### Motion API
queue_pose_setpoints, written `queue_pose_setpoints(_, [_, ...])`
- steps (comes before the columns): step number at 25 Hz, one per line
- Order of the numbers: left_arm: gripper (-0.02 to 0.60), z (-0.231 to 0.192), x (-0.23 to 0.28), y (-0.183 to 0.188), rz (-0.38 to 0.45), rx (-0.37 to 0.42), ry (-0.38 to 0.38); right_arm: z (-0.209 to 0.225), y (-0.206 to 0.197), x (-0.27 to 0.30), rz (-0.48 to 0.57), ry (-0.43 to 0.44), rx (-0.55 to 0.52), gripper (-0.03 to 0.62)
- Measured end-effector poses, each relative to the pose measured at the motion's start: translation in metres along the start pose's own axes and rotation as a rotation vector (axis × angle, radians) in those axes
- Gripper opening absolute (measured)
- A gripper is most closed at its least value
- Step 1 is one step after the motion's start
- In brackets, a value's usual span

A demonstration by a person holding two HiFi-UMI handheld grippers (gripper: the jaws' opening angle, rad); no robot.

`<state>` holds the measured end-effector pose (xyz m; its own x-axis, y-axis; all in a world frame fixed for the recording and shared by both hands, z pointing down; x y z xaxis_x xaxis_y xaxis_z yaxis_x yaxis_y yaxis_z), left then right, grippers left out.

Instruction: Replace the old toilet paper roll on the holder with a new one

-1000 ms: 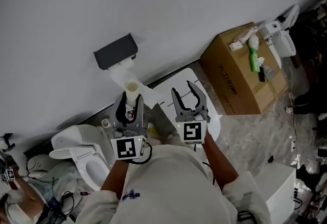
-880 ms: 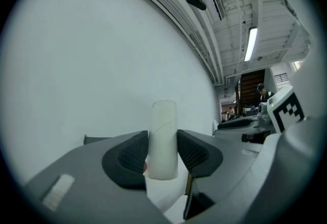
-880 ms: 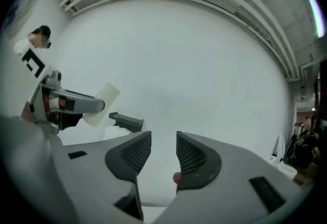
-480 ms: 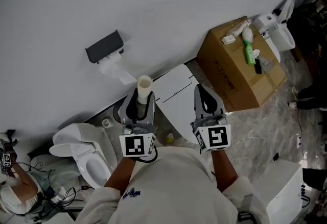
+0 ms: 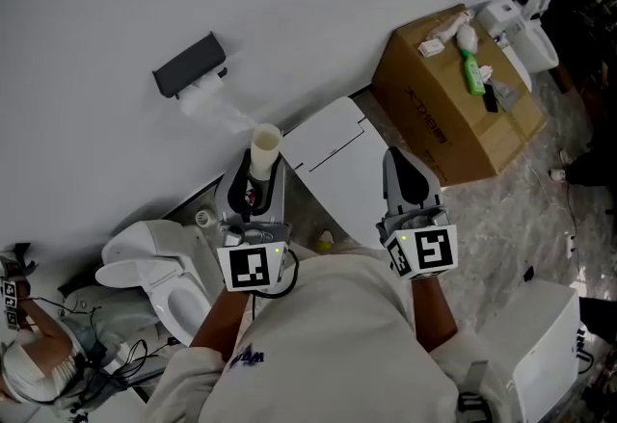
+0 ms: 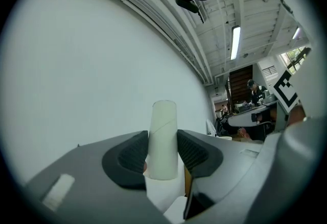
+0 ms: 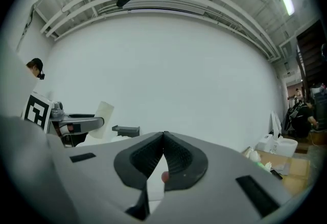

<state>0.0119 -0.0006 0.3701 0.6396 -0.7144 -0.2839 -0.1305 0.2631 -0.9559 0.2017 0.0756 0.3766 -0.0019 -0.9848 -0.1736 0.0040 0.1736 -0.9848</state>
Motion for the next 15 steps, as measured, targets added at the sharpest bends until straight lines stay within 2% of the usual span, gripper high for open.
queue_pose_setpoints(3, [0.183, -0.003, -0.006, -0.006, -0.013, 0.024, -0.006, -0.002, -0.003, -0.004, -0.005, 0.002, -0.002, 0.003])
queue_pose_setpoints(10, [0.183, 0.008, -0.007, -0.016, -0.032, 0.013, -0.043, 0.007, -0.003, -0.016, -0.022, -0.025, -0.002, 0.003])
queue_pose_setpoints(15, [0.183, 0.018, 0.001, -0.012, -0.018, -0.034, -0.048, 0.017, -0.001, -0.023, -0.022, -0.052, -0.007, 0.003])
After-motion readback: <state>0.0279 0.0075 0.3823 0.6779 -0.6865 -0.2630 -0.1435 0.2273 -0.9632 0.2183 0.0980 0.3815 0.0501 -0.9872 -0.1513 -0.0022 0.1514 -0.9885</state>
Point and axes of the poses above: the fingertips, and each gripper's own axes: x forward along the fingers, z to its right, y out of its top, the point moved 2 cm from there along -x, backward along the fingers, and after that the axes turned 13 degrees about z, right-handed, at the moved point
